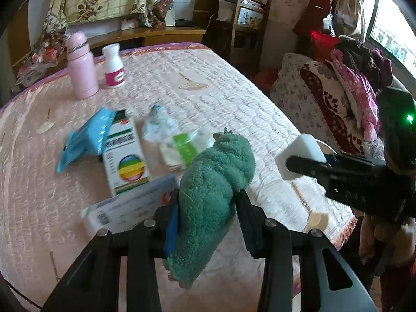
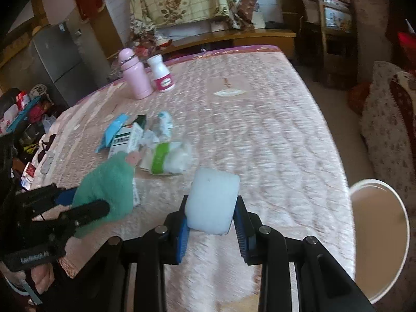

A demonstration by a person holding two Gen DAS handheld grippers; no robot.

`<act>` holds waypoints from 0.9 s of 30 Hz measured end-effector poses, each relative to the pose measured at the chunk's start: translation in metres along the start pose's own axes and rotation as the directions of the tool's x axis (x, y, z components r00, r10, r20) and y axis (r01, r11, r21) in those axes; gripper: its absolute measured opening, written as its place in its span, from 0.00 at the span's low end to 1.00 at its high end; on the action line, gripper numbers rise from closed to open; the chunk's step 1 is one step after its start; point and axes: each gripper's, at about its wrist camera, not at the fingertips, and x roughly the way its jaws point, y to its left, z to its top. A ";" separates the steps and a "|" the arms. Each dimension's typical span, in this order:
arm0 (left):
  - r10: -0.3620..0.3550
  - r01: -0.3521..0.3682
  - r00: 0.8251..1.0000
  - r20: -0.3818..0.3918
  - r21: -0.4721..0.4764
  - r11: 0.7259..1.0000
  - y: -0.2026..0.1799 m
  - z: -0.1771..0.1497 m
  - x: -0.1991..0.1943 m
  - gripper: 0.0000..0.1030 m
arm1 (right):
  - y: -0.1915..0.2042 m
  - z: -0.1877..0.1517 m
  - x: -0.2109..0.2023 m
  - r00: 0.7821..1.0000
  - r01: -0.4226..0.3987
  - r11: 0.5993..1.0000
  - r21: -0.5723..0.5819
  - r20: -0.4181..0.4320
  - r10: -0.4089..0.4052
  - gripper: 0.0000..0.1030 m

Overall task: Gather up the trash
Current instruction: 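Grasp the white foam with the right tool while the left tool grasps the green cloth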

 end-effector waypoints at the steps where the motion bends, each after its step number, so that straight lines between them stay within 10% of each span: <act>1: -0.002 0.002 1.000 0.001 0.008 1.000 -0.007 0.004 0.002 0.42 | -0.005 -0.002 -0.004 1.000 0.006 1.000 0.007 0.003 -0.006 0.32; 27: -0.149 0.150 0.989 -0.020 0.194 0.970 -0.164 0.056 0.059 0.42 | -0.151 -0.049 -0.078 0.966 0.251 0.943 0.219 0.004 -0.258 0.32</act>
